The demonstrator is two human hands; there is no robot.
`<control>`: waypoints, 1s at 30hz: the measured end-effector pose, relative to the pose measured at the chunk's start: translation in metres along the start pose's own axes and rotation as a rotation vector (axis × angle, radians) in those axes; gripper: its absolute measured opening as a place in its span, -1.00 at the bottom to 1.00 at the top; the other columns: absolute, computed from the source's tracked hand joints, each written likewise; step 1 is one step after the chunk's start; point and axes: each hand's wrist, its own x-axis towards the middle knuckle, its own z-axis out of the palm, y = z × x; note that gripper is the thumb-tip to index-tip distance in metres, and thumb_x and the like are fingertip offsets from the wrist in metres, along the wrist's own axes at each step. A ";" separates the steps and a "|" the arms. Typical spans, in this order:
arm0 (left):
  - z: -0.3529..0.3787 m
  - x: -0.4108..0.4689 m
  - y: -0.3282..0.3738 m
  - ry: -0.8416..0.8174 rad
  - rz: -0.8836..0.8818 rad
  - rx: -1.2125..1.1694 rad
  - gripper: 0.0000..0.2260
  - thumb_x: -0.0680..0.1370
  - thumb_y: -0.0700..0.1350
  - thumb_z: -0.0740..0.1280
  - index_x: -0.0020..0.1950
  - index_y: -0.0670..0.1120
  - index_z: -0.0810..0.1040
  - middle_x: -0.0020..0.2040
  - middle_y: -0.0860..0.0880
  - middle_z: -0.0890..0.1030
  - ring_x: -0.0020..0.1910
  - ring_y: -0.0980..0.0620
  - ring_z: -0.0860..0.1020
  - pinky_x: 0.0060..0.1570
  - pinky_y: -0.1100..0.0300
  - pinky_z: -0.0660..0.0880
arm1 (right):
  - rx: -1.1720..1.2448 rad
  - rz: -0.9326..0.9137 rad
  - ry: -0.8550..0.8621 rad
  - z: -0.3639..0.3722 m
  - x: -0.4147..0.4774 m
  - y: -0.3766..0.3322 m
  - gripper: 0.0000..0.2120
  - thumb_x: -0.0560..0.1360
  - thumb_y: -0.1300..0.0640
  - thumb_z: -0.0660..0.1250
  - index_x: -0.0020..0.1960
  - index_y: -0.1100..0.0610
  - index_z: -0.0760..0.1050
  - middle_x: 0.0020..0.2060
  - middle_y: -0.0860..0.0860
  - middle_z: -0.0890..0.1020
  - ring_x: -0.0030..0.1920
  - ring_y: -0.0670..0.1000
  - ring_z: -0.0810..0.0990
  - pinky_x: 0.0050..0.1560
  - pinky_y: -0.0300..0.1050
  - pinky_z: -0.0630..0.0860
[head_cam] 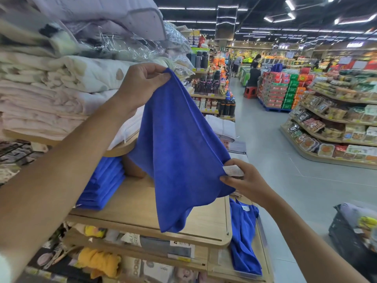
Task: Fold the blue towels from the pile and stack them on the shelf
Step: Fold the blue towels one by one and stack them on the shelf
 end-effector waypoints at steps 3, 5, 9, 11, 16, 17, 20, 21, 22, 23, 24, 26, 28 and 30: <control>0.001 0.003 0.000 0.005 -0.010 0.011 -0.93 0.53 -0.08 0.47 -0.10 0.10 0.72 -0.16 0.10 0.74 -0.12 0.14 0.68 -0.01 0.21 0.62 | 0.016 0.015 -0.009 0.002 0.000 0.005 -0.84 0.46 0.25 0.55 -0.13 0.15 0.56 -0.27 0.04 0.56 -0.24 -0.04 0.52 -0.22 -0.18 0.44; 0.002 0.003 0.000 0.006 -0.007 0.032 -0.92 0.55 -0.10 0.46 -0.07 0.08 0.70 -0.16 0.11 0.73 -0.13 0.15 0.67 -0.02 0.23 0.62 | -0.030 0.032 0.024 0.004 0.002 0.008 -0.80 0.48 0.16 0.55 -0.20 0.08 0.54 -0.28 -0.12 0.52 -0.26 -0.05 0.53 -0.23 -0.18 0.44; 0.001 0.001 -0.001 0.014 -0.006 0.042 -0.89 0.54 -0.09 0.46 -0.12 0.12 0.72 -0.17 0.10 0.74 -0.14 0.14 0.68 -0.06 0.23 0.62 | -0.228 0.010 0.148 0.006 -0.001 0.015 -0.74 0.59 -0.11 0.37 -0.21 -0.02 0.53 -0.30 -0.17 0.54 -0.31 -0.10 0.52 -0.28 -0.14 0.48; -0.001 0.002 -0.001 0.037 -0.013 0.044 -0.91 0.54 -0.08 0.46 -0.10 0.11 0.71 -0.16 0.09 0.74 -0.13 0.14 0.68 -0.05 0.22 0.62 | -0.324 -0.040 0.192 0.006 -0.002 0.016 -0.73 0.59 -0.12 0.31 -0.17 0.04 0.55 -0.27 -0.12 0.58 -0.25 -0.05 0.55 -0.23 0.00 0.55; -0.009 -0.005 -0.002 0.068 -0.011 0.013 -0.92 0.57 -0.11 0.43 -0.05 0.08 0.68 -0.20 0.13 0.73 -0.18 0.18 0.65 -0.18 0.30 0.55 | -0.219 -0.128 0.514 0.004 -0.003 0.017 -0.59 0.50 0.24 0.48 0.06 -0.21 0.41 -0.13 -0.28 0.60 -0.19 -0.13 0.59 -0.27 -0.36 0.48; -0.010 -0.008 -0.003 0.075 -0.004 0.007 -0.92 0.58 -0.12 0.42 -0.04 0.07 0.68 -0.21 0.14 0.72 -0.20 0.20 0.65 -0.20 0.32 0.54 | -0.114 -0.095 0.572 0.003 -0.004 0.015 -0.56 0.49 0.23 0.51 0.10 -0.21 0.40 -0.14 -0.27 0.61 -0.21 -0.11 0.61 -0.29 -0.33 0.52; -0.015 -0.019 -0.008 0.131 0.015 0.005 -0.90 0.60 -0.13 0.38 -0.03 0.07 0.65 -0.23 0.16 0.71 -0.23 0.23 0.64 -0.26 0.34 0.52 | 0.172 -0.038 0.618 -0.006 -0.004 0.010 -0.66 0.50 0.18 0.53 0.10 -0.16 0.50 -0.15 -0.20 0.70 -0.20 -0.13 0.67 -0.26 -0.27 0.57; -0.017 -0.023 -0.010 0.154 0.027 0.020 -0.89 0.61 -0.13 0.37 -0.04 0.08 0.64 -0.24 0.16 0.70 -0.23 0.23 0.63 -0.24 0.33 0.52 | 0.198 -0.028 0.612 -0.009 -0.003 0.007 -0.77 0.51 0.16 0.53 0.03 -0.11 0.57 -0.18 -0.17 0.72 -0.21 -0.15 0.66 -0.24 -0.25 0.57; -0.018 -0.027 -0.013 0.174 0.039 0.041 -0.89 0.61 -0.12 0.36 -0.04 0.09 0.62 -0.24 0.16 0.70 -0.22 0.22 0.62 -0.20 0.30 0.53 | 0.199 -0.021 0.604 -0.013 -0.001 0.006 -0.87 0.52 0.13 0.51 -0.04 -0.08 0.62 -0.22 -0.14 0.72 -0.24 -0.15 0.64 -0.23 -0.24 0.56; -0.019 -0.031 -0.017 0.189 0.051 0.066 -0.90 0.61 -0.10 0.35 -0.04 0.10 0.60 -0.24 0.14 0.69 -0.21 0.19 0.61 -0.15 0.25 0.53 | 0.197 -0.015 0.600 -0.016 -0.001 0.004 -0.92 0.54 0.11 0.50 -0.10 -0.05 0.64 -0.29 -0.14 0.71 -0.28 -0.17 0.60 -0.26 -0.26 0.53; -0.021 -0.036 -0.020 0.200 0.062 0.093 -0.91 0.61 -0.08 0.34 -0.04 0.10 0.58 -0.23 0.12 0.68 -0.20 0.16 0.59 -0.11 0.20 0.51 | 0.201 -0.016 0.603 -0.019 0.000 0.002 -0.90 0.55 0.10 0.49 -0.15 0.00 0.64 -0.36 -0.15 0.67 -0.34 -0.18 0.54 -0.30 -0.30 0.47; -0.024 -0.047 -0.026 0.226 0.086 0.146 -0.95 0.60 -0.03 0.32 -0.03 0.13 0.54 -0.24 0.10 0.63 -0.24 0.16 0.52 -0.14 0.17 0.45 | 0.196 -0.016 0.613 -0.026 0.001 -0.002 -0.75 0.57 0.06 0.46 -0.24 0.14 0.60 -0.44 -0.13 0.53 -0.41 -0.14 0.39 -0.38 -0.30 0.33; -0.028 -0.059 -0.031 0.258 0.100 0.168 -0.97 0.60 0.01 0.31 -0.02 0.15 0.53 -0.27 0.11 0.60 -0.31 0.21 0.47 -0.24 0.23 0.41 | 0.150 -0.016 0.593 -0.034 0.001 -0.008 -0.58 0.59 0.01 0.43 -0.35 0.21 0.46 -0.52 -0.06 0.39 -0.45 -0.07 0.27 -0.44 -0.21 0.21; -0.031 -0.072 -0.034 0.284 0.097 0.166 -0.97 0.60 0.04 0.31 -0.03 0.18 0.53 -0.30 0.15 0.62 -0.35 0.26 0.48 -0.32 0.30 0.40 | 0.130 -0.001 0.556 -0.041 0.000 -0.014 -0.51 0.60 -0.01 0.40 -0.39 0.25 0.42 -0.61 -0.04 0.38 -0.55 -0.06 0.28 -0.51 -0.24 0.22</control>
